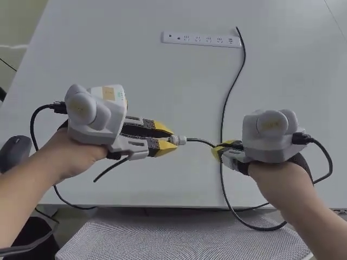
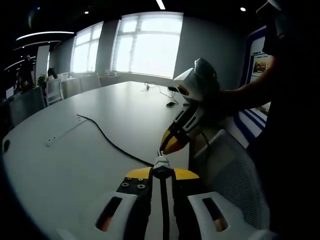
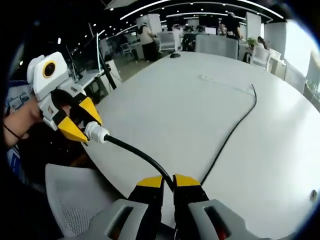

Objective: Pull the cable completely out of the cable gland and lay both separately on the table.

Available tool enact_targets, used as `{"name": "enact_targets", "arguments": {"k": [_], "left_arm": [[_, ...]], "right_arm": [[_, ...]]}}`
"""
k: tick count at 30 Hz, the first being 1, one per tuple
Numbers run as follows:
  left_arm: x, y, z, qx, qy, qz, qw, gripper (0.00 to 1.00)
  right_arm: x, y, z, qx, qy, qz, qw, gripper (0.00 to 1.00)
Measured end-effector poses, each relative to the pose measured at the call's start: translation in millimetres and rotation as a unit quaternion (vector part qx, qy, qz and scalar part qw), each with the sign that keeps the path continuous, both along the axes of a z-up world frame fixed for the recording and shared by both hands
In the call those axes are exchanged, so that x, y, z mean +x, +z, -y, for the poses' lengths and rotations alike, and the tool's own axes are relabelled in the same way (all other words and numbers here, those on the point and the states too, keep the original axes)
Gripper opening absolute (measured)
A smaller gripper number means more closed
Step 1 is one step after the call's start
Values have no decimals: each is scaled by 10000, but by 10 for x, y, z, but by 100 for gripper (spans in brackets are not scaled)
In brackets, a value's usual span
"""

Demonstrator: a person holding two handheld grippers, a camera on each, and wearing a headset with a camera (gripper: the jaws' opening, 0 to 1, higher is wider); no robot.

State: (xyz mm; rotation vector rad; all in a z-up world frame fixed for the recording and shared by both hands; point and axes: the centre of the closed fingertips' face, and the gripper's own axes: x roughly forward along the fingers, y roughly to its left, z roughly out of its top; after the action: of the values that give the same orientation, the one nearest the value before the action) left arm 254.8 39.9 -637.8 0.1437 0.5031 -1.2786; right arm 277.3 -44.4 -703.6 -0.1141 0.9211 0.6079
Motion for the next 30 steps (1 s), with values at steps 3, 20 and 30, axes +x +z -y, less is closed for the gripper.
{"name": "enact_targets", "arguments": {"k": [3,20,30], "left_arm": [[3,1,5,-15,13,-20,10000,15],[-36,-59,-55,34,65,-139,9999,15],[-12,-38,-90,5,87,-165,9998,15]], "right_arm": [[-3,-4,13,-1,-90,-31,10000,2],[-29,269,-75,-119,472,652,9967,6],[-6,743,-349,-809,1802,1852,9626,19]]}}
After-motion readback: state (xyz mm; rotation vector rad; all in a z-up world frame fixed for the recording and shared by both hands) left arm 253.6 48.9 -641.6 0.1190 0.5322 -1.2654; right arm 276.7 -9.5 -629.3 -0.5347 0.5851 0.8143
